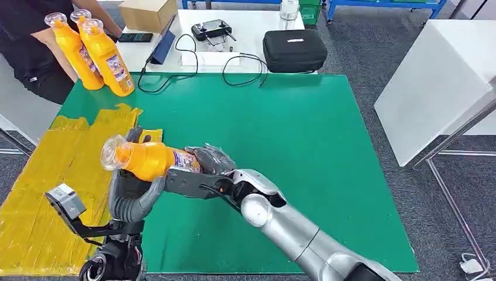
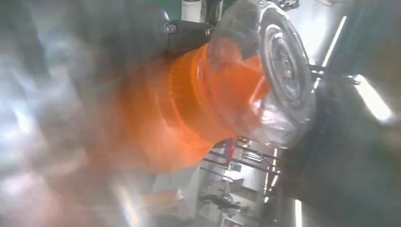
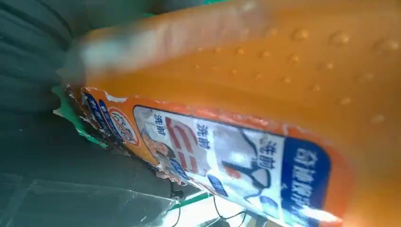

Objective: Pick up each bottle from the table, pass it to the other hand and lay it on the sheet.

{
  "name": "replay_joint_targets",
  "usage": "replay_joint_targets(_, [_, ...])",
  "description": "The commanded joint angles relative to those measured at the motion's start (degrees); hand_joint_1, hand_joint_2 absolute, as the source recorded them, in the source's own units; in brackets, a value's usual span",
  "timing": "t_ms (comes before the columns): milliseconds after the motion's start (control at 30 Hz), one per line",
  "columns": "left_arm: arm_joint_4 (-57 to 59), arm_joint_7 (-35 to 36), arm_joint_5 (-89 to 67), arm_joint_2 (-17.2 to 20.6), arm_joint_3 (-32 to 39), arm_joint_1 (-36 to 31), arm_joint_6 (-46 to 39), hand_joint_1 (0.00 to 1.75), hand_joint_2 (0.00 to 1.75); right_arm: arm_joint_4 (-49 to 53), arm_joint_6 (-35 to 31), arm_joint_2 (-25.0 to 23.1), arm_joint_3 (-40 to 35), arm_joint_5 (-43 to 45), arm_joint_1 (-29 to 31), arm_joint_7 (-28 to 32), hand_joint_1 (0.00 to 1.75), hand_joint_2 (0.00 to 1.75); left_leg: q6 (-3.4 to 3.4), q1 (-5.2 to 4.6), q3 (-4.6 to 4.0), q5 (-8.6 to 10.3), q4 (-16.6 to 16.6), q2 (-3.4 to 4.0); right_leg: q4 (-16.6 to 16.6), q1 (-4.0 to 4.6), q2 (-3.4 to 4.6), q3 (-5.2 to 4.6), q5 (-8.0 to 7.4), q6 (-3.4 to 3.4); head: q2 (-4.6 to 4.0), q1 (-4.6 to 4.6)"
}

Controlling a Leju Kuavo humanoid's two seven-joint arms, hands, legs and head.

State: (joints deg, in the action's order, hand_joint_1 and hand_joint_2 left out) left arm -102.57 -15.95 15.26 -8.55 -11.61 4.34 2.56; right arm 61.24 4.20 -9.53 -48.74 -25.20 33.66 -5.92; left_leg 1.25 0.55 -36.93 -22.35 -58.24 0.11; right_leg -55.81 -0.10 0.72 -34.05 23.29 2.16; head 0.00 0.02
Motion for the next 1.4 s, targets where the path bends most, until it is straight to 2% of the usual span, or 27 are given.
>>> replay_joint_targets(33, [0.07, 0.18, -0.26, 0.72, -0.38, -1.28, 0.19, 0.0, 1.75, 1.88, 0.4, 1.65, -5.78, -1.34, 0.52, -0.9, 1.75, 1.75, -0.04, -0.02, 0.25, -0.13, 0.03, -0.04, -0.01, -0.01, -0.09, 0.23, 0.15, -0.05, 0.0, -0.04])
replay_joint_targets(533, [0.04, 0.13, 0.66, 0.37, 0.26, -1.26, 0.46, 0.0, 1.75, 2.41, 0.27, 2.14, -6.06, -1.65, 0.0, -0.85, 1.75, 1.75, -0.03, 0.01, 0.15, -0.08, 0.03, -0.06, 0.02, 0.01, -0.1, 0.14, 0.09, -0.03, 0.0, -0.02])
replay_joint_targets(767, [-0.21, 1.48, 3.82, 1.14, 1.51, -1.11, 2.91, 0.0, 1.75, 4.89, -1.13, 2.97, -8.47, -7.0, -0.82, -2.09, 1.75, 1.75, -0.04, 0.0, 0.21, -0.09, 0.05, -0.05, 0.04, 0.01, -0.1, 0.18, 0.1, -0.04, 0.0, -0.02])
replay_joint_targets(1067, [-0.38, 4.74, 6.79, 0.82, -2.88, -2.04, 5.63, 0.0, 1.75, -3.5, -4.33, -1.98, -3.1, -7.36, 0.14, -3.39, 1.75, 1.75, -0.04, -0.01, 0.18, -0.09, 0.01, -0.05, -0.01, 0.0, -0.1, 0.13, 0.11, -0.04, 0.0, -0.02])
replay_joint_targets(1267, [1.42, 5.21, 5.22, 0.71, -7.19, -3.41, 4.13, 0.0, 1.75, -9.89, -4.95, -5.98, -0.5, -4.85, 2.32, -2.26, 1.75, 1.75, -0.03, -0.01, 0.15, -0.08, 0.0, -0.08, -0.03, -0.01, -0.13, 0.1, 0.11, -0.04, 0.0, -0.02])
replay_joint_targets(1400, [1.59, 4.95, 4.86, 0.63, -8.31, -3.65, 3.75, 0.0, 1.75, -10.12, -5.13, -6.91, -0.18, -3.94, 3.28, -1.89, 1.75, 1.75, -0.03, -0.03, 0.1, -0.05, 0.0, -0.05, -0.04, -0.03, -0.09, 0.03, 0.08, -0.02, 0.0, -0.02])
